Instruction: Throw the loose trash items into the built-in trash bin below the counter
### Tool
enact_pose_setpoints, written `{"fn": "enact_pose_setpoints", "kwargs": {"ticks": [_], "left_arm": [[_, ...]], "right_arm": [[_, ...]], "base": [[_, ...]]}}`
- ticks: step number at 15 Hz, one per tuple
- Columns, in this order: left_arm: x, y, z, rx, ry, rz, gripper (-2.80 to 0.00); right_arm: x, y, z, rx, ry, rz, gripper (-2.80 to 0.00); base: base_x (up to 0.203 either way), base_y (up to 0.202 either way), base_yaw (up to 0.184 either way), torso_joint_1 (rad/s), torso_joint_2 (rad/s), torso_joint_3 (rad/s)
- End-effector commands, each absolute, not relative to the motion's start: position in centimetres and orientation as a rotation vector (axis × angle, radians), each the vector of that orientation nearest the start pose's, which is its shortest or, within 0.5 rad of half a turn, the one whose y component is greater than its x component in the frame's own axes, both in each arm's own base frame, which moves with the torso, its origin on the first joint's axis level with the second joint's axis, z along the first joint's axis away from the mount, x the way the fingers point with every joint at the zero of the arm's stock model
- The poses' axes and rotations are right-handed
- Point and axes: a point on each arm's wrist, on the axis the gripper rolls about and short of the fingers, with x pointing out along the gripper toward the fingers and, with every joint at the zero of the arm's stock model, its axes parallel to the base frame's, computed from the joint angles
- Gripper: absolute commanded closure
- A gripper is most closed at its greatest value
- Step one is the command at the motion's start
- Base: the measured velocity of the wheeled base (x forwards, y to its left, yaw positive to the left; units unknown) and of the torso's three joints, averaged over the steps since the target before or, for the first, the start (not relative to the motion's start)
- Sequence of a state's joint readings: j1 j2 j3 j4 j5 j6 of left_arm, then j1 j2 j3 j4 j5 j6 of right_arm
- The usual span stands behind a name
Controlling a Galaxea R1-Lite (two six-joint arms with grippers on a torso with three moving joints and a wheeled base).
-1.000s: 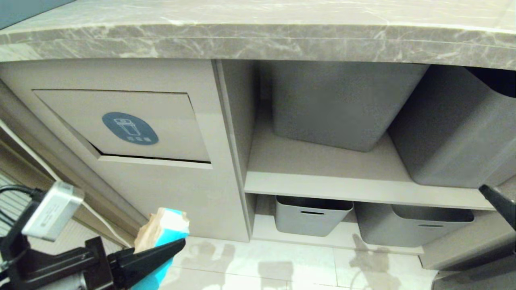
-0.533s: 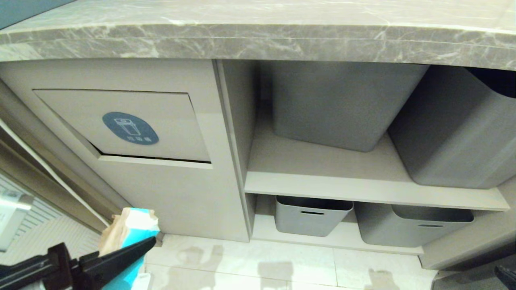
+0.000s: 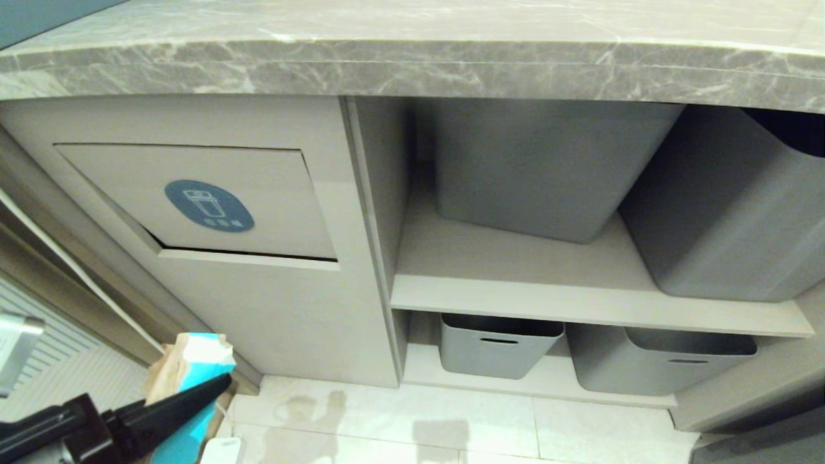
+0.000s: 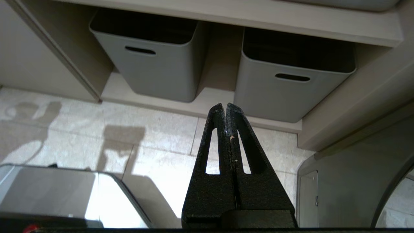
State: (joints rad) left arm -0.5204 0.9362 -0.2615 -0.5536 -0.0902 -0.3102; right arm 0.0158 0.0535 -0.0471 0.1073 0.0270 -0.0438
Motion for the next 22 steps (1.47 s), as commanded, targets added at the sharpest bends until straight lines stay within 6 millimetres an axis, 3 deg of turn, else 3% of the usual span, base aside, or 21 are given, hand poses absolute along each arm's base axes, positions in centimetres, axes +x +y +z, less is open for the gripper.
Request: {"fn": "enact_pose_setpoints", "kwargs": {"ticks": [1, 3, 7, 9, 13, 22], "left_arm": [[9.5, -5.5, 17.6, -0.274, 0.228, -0.572, 0.0], [9.5, -4.7, 17.8, -0.284, 0.2, -0.506, 0.0], [10.2, -1.7, 18.2, -0.308, 0.126, -0.207, 0.0], [11.8, -1.0, 18.8, -0.306, 0.106, -0.107, 0.0], [17.0, 0.8, 19.1, -0.306, 0.01, 0.036, 0.0], [23.1, 1.1, 12.3, -0.222, 0.023, -0.1, 0.0]], "right_arm": [[-2.6, 0.0, 7.6, -0.038, 0.064, 0.038, 0.0], [-2.6, 0.0, 7.6, -0.03, 0.064, 0.036, 0.0], [-2.6, 0.0, 7.6, -0.03, 0.064, 0.036, 0.0], [-2.6, 0.0, 7.6, -0.03, 0.064, 0.036, 0.0], [-2.6, 0.0, 7.6, -0.03, 0.064, 0.036, 0.0], [-2.6, 0.0, 7.6, -0.03, 0.064, 0.036, 0.0]], "base": [[0.0, 0.0, 0.0, 0.0, 0.0, 0.0], [0.0, 0.0, 0.0, 0.0, 0.0, 0.0], [0.0, 0.0, 0.0, 0.0, 0.0, 0.0], [0.0, 0.0, 0.0, 0.0, 0.0, 0.0], [0.0, 0.0, 0.0, 0.0, 0.0, 0.0], [0.0, 0.0, 0.0, 0.0, 0.0, 0.0]]}}
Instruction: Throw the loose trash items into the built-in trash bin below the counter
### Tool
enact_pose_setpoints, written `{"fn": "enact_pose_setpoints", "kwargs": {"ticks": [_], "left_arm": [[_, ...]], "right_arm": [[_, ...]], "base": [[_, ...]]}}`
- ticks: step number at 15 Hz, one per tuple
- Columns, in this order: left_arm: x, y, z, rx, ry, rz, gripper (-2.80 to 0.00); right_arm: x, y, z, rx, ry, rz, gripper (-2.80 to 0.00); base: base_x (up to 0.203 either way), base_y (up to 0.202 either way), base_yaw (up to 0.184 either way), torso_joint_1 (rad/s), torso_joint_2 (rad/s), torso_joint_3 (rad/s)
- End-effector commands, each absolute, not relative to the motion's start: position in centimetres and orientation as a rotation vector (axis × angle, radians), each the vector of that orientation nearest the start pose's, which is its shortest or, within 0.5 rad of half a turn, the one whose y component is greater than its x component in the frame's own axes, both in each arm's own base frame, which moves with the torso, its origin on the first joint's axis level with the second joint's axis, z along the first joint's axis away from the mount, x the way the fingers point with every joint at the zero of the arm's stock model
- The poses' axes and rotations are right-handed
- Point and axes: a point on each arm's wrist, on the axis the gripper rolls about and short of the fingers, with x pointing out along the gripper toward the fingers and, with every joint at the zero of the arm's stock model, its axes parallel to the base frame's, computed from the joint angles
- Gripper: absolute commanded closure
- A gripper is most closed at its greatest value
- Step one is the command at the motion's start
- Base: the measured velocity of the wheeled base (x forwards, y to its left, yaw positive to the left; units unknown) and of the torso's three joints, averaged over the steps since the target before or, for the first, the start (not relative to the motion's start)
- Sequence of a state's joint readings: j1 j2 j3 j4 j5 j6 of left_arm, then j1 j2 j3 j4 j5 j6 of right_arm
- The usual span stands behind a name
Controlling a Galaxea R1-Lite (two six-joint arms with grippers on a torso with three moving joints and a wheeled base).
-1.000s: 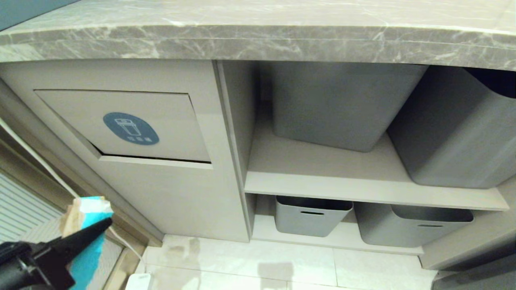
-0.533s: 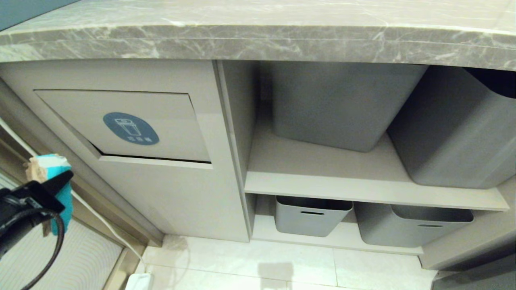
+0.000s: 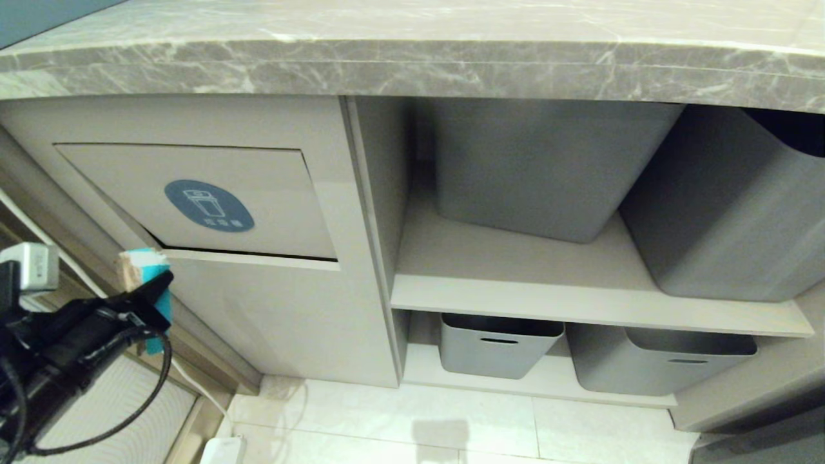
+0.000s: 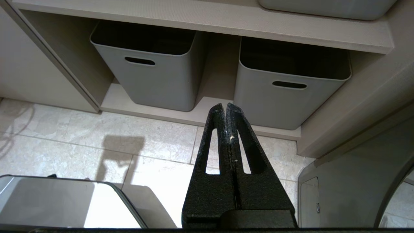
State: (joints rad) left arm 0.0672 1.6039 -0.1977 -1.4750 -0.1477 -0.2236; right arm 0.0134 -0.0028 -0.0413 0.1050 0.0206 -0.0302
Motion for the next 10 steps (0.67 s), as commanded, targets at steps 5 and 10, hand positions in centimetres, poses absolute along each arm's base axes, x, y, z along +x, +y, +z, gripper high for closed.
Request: {"fn": "enact_pose_setpoints", "kwargs": {"ticks": [5, 10], "left_arm": [[29.8, 1.4, 12.0, -0.211, -0.042, -0.121, 0.0], [33.9, -0.8, 12.2, -0.2, -0.108, -0.198, 0.0]], "right_arm": [[-2.6, 0.0, 7.6, -0.03, 0.064, 0.036, 0.0], [-2.6, 0.0, 7.6, -0.03, 0.064, 0.036, 0.0]], "base": [[0.0, 0.0, 0.0, 0.0, 0.0, 0.0], [0.0, 0.0, 0.0, 0.0, 0.0, 0.0]]}}
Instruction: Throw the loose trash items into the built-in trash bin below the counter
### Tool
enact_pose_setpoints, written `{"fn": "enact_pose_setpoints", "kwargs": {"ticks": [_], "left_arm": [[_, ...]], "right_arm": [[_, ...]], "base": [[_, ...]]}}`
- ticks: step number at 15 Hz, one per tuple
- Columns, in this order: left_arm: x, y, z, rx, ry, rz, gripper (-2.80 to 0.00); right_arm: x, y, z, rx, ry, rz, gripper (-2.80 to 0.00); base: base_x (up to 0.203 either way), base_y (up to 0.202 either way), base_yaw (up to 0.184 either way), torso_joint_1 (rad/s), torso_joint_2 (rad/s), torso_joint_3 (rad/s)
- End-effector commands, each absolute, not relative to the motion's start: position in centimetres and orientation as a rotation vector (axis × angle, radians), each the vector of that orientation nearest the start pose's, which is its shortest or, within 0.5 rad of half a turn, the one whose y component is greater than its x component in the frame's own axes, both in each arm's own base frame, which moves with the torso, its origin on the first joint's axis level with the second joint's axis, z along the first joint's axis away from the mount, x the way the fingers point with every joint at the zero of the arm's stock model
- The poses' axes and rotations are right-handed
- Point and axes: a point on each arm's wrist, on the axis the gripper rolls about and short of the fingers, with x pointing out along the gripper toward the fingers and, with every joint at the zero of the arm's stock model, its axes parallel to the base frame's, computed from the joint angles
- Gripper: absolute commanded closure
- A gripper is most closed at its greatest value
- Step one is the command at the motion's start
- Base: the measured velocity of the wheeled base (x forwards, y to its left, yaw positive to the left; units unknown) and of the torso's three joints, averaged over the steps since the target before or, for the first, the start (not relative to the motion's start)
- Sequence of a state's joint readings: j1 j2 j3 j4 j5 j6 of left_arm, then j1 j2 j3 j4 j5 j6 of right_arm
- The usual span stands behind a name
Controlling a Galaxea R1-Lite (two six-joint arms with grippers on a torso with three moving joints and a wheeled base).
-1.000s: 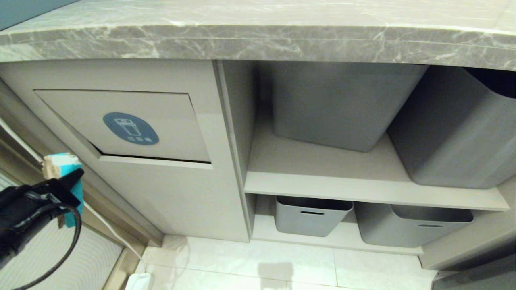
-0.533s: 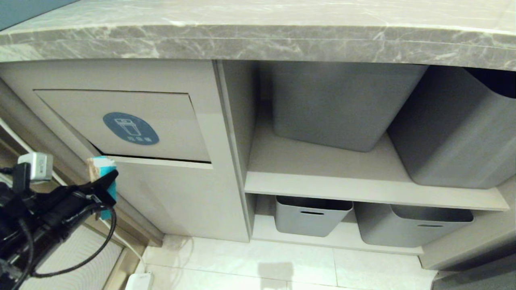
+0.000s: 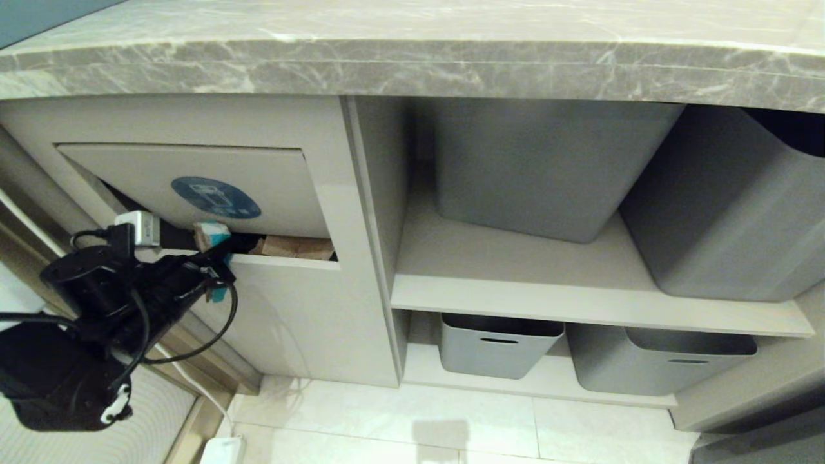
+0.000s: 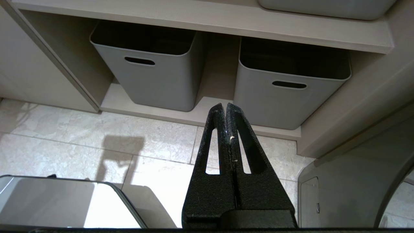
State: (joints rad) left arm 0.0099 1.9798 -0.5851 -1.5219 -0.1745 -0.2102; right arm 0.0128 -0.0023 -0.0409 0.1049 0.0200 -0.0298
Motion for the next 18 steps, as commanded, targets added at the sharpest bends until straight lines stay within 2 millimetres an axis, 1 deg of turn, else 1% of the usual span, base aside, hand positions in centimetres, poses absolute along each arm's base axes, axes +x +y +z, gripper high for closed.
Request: {"fn": "enact_pose_setpoints", "kwargs": {"ticks": [1, 3, 5, 8, 18], "left_arm": [[33.9, -0.8, 12.3, -0.199, -0.112, -0.201, 0.0], [34.1, -0.9, 13.0, -0.191, -0.139, -0.203, 0.0], [33.4, -1.1, 13.9, -0.187, -0.163, -0.212, 0.0], [32.8, -1.2, 14.6, -0.174, -0.179, -0.214, 0.0], [33.0, -1.6, 15.4, -0.173, -0.213, -0.228, 0.0]], "right_arm": [[-2.6, 0.0, 7.6, -0.03, 0.064, 0.035, 0.0], [-2.6, 0.0, 7.6, -0.03, 0.064, 0.036, 0.0], [-2.6, 0.0, 7.6, -0.03, 0.064, 0.036, 0.0], [-2.6, 0.0, 7.6, -0.03, 0.064, 0.036, 0.0], [-2.6, 0.0, 7.6, -0.03, 0.064, 0.035, 0.0]], "base": [[0.0, 0.0, 0.0, 0.0, 0.0, 0.0], [0.0, 0.0, 0.0, 0.0, 0.0, 0.0], [0.0, 0.0, 0.0, 0.0, 0.0, 0.0], [0.0, 0.0, 0.0, 0.0, 0.0, 0.0], [0.0, 0.0, 0.0, 0.0, 0.0, 0.0]]}}
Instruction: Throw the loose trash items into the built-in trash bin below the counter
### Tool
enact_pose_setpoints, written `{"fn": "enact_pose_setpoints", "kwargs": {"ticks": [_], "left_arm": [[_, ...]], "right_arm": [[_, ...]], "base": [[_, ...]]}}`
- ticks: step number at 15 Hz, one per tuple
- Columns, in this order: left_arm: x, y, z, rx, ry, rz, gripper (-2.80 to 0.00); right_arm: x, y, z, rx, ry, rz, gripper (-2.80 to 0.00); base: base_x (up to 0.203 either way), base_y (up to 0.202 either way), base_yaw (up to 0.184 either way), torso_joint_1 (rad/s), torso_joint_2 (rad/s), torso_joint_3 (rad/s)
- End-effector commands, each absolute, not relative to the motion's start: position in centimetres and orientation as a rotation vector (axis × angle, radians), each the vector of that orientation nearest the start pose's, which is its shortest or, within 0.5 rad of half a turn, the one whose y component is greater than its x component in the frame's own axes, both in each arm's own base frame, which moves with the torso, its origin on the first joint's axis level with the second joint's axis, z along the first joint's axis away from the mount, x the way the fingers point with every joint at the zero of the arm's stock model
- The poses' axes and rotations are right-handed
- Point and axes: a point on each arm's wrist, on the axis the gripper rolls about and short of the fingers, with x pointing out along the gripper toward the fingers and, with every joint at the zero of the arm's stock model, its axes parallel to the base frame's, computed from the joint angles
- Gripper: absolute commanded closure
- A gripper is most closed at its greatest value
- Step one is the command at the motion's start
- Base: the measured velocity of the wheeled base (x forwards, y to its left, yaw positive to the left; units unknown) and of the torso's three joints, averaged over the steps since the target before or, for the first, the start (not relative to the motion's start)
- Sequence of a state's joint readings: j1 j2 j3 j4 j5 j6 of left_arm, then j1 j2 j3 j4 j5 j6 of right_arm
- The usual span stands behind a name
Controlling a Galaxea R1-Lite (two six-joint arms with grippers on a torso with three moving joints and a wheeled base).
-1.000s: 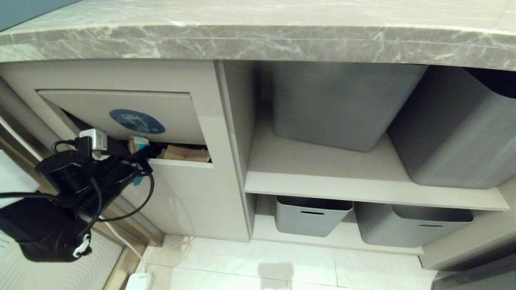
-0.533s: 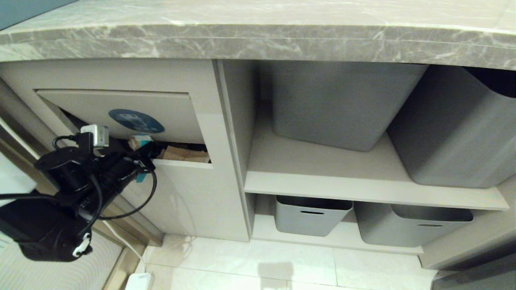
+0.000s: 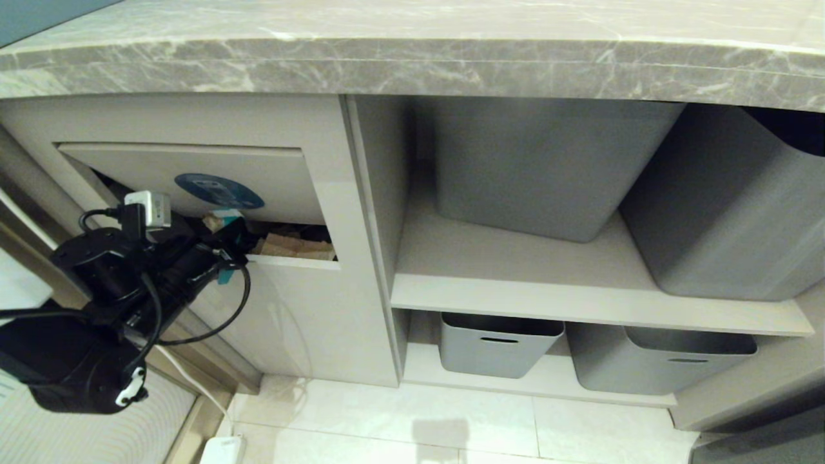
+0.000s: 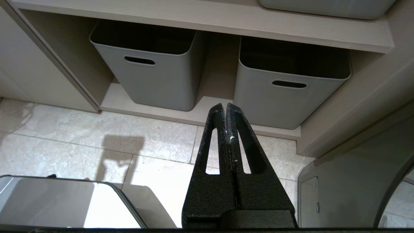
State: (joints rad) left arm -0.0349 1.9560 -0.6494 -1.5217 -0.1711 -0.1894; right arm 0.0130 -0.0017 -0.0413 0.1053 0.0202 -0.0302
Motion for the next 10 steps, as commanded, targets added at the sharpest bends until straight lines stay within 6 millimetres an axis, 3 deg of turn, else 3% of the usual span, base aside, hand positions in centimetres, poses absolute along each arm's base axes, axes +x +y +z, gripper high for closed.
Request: {"fn": "enact_pose_setpoints", "kwargs": {"ticks": [1, 10], "left_arm": [[33.07, -1.55, 15.49, -0.173, -0.215, -0.228, 0.0], [33.93, -1.55, 15.6, -0.178, -0.235, -0.191, 0.0]], "right_arm": [[-2.63, 0.01, 7.6, -0.03, 0.064, 0.035, 0.0], [-2.63, 0.01, 7.6, -0.03, 0.064, 0.036, 0.0]], "base": [[0.0, 0.0, 0.0, 0.0, 0.0, 0.0], [0.0, 0.0, 0.0, 0.0, 0.0, 0.0]]}}
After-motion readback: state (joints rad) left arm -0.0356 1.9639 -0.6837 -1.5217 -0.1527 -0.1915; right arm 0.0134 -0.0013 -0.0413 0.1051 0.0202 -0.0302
